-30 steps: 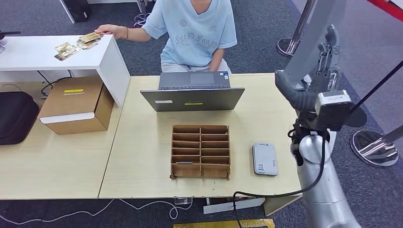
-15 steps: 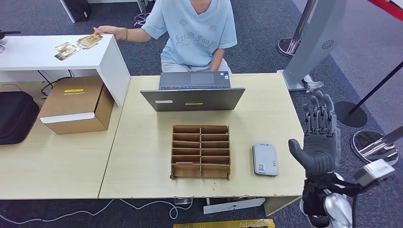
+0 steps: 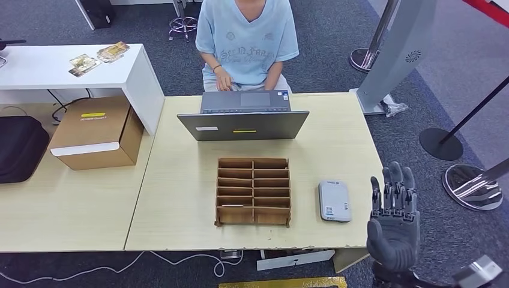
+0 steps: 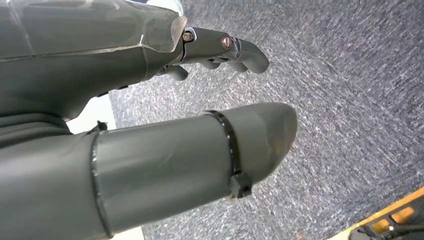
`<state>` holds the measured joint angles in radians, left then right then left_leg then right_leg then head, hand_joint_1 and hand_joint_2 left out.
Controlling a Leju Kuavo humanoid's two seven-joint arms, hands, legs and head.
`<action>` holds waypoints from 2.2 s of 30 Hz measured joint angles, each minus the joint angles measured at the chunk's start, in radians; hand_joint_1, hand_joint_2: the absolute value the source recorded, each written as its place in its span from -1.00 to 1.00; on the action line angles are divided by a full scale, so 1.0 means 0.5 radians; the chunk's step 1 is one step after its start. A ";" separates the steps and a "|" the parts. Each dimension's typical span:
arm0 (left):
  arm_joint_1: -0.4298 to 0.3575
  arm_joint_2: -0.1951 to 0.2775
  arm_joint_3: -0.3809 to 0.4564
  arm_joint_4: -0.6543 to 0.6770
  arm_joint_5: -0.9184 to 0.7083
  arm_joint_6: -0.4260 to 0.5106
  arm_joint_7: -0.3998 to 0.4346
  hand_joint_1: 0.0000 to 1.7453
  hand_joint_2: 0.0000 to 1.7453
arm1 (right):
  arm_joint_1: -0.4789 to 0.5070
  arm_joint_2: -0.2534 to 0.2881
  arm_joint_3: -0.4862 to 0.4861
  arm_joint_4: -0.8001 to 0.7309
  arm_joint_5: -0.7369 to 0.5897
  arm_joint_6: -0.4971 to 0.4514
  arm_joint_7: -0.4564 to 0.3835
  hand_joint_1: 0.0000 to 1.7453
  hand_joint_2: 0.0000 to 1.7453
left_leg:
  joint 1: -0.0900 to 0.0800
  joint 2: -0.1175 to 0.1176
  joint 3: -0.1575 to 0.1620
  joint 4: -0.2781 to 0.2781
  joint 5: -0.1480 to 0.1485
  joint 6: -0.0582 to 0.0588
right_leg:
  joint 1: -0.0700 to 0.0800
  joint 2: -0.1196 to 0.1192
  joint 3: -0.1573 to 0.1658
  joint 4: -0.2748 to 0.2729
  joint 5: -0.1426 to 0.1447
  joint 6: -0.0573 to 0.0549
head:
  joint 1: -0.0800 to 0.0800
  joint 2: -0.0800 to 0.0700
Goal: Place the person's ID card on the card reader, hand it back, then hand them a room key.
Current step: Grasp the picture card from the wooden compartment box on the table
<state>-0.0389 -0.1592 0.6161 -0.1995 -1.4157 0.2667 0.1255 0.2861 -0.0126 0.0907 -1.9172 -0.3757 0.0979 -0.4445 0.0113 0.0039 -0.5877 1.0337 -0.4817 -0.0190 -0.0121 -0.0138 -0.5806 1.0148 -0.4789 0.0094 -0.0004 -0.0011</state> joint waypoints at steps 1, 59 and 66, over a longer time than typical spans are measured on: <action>0.000 -0.001 -0.001 0.000 0.003 0.003 0.000 -1.00 -1.00 | 0.003 0.015 0.018 0.016 0.035 -0.010 0.002 -1.00 1.00 | 0.000 0.000 0.000 0.000 0.000 0.000 | 0.000 0.000 0.000 0.000 0.000 0.000 | 0.000 0.000; 0.000 -0.047 -0.003 0.000 -0.057 -0.036 0.068 -1.00 -1.00 | -0.228 0.067 0.601 0.631 3.896 -1.101 1.710 -1.00 1.00 | 0.000 0.000 0.000 0.000 0.000 0.000 | 0.000 0.000 0.000 0.000 0.000 0.000 | 0.000 0.000; -0.001 -0.047 -0.003 0.000 -0.076 -0.036 0.065 -1.00 -1.00 | -0.281 0.017 0.708 0.629 3.870 -1.142 1.606 -1.00 1.00 | 0.000 0.000 0.000 0.000 0.000 0.000 | 0.000 0.000 0.000 0.000 0.000 0.000 | 0.000 0.000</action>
<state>-0.0394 -0.1827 0.6146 -0.1995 -1.4536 0.2488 0.1579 0.1455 -0.0041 0.4445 -1.6027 1.5591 -0.4730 0.3586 0.0112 0.0038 -0.5877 1.0338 -0.4817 -0.0190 -0.0122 -0.0137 -0.5805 1.0148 -0.4788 0.0094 -0.0003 -0.0011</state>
